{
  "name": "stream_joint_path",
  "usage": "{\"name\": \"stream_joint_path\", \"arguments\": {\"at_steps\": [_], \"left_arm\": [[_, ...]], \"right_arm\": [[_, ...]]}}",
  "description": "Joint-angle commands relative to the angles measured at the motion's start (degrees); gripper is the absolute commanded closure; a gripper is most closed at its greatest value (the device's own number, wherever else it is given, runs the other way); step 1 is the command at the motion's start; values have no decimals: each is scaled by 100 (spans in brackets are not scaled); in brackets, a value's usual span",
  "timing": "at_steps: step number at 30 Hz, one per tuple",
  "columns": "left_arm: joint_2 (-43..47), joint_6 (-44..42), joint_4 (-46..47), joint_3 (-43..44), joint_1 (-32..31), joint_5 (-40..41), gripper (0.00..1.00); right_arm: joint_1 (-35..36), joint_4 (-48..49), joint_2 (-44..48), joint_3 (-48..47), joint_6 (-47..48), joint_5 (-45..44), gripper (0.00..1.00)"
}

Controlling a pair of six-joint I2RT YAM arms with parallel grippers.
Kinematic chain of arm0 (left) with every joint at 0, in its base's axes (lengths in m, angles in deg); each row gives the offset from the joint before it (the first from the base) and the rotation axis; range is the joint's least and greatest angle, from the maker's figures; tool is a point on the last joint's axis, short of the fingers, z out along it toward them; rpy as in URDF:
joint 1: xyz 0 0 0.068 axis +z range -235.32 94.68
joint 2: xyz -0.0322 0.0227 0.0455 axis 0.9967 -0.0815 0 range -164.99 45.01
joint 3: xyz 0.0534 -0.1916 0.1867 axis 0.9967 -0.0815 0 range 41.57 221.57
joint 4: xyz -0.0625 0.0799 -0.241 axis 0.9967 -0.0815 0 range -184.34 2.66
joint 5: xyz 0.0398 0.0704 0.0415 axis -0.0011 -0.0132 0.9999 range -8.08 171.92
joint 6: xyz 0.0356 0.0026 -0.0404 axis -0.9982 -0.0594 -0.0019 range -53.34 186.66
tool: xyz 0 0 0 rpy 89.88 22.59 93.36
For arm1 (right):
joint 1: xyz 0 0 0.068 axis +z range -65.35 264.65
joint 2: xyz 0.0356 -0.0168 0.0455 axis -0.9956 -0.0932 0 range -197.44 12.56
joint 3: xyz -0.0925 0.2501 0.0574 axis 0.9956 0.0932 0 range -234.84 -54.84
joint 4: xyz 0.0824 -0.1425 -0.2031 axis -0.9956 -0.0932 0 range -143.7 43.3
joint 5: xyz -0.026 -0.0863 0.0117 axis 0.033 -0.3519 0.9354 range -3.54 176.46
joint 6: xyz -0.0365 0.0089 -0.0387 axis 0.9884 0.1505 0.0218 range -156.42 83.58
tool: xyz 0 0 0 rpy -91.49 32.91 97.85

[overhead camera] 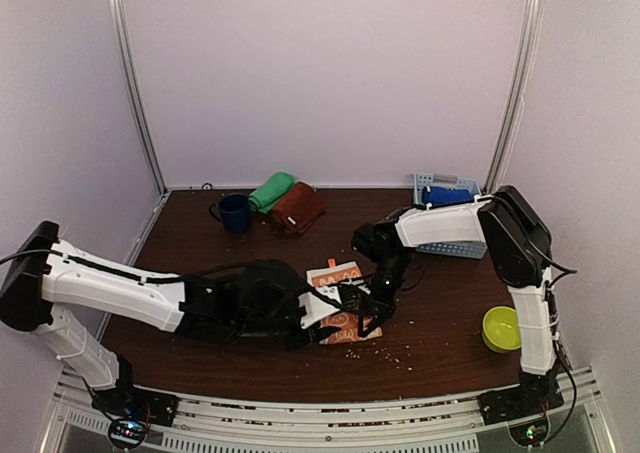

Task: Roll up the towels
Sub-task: Roll the towel at the center of the board.

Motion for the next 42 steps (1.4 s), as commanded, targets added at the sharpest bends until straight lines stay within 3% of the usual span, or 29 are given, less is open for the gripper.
{"name": "stream_joint_path", "arguments": {"at_steps": [1, 9, 19, 28, 30, 32, 37, 39, 42], "left_arm": [[-1101, -662, -327, 872, -101, 338, 53], [-2478, -976, -475, 1685, -95, 895, 51], [-2759, -769, -896, 1733, -84, 812, 58], [-2766, -656, -982, 1878, -42, 176, 87], [-2780, -622, -1013, 1907, -27, 4, 94], [-2798, -539, -1074, 1932, 1, -102, 99], [-2705, -355, -1164, 1824, 40, -299, 100], [-2675, -293, -1173, 1768, 45, -352, 100], [-2661, -190, -1230, 1733, 48, -444, 100]], "right_arm": [[34, -189, -519, -28, -162, -352, 93], [32, -168, -597, -114, -240, -322, 93], [35, -89, -564, -3, -223, -334, 93], [32, -11, -496, -43, -265, -324, 92], [33, -52, -402, -54, -266, -289, 87], [9, -402, -194, -182, -35, -125, 76], [-420, -973, 431, -574, 261, 504, 62], [-622, -820, 457, -626, -10, 447, 62], [-762, -54, 333, -512, -696, -15, 71]]}}
